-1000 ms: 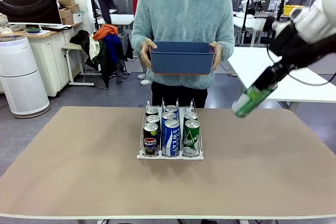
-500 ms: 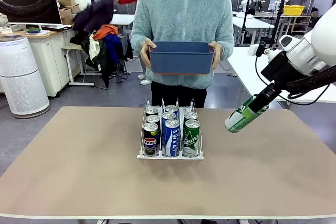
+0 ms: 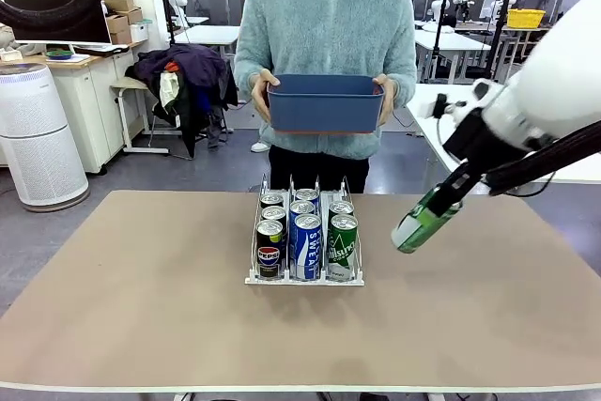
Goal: Fill the beverage cans into the dispenser.
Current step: Place the picked Sprite in the line of the Automatic Can Dispenser with the same cans.
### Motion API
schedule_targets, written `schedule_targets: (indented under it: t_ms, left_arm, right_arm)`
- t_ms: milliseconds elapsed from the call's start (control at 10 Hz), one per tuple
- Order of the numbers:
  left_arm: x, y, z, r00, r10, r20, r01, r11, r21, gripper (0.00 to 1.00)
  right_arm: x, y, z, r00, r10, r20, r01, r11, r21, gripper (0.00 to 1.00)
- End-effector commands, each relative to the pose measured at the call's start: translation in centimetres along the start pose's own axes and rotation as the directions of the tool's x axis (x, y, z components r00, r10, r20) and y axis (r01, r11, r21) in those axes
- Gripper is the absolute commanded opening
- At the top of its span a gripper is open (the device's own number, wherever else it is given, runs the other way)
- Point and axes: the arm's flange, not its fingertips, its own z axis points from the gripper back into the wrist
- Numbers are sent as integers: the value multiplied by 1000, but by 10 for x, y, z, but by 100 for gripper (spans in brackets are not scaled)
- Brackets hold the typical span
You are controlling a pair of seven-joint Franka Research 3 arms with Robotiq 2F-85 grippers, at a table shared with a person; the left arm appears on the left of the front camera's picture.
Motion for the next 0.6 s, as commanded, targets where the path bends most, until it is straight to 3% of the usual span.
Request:
schedule_targets:
  t_ms: [0,500]
  left_arm:
    - [-1,1,1,1000,3,0,-3,1000,1,97]
    - [-1,1,1,1000,3,0,-3,1000,1,97]
  right_arm:
    - [26,11,-22,1000,-8,-13,8,1000,-22,58]
    - [62,35,-70,995,-82,-49,79,996,-43,58]
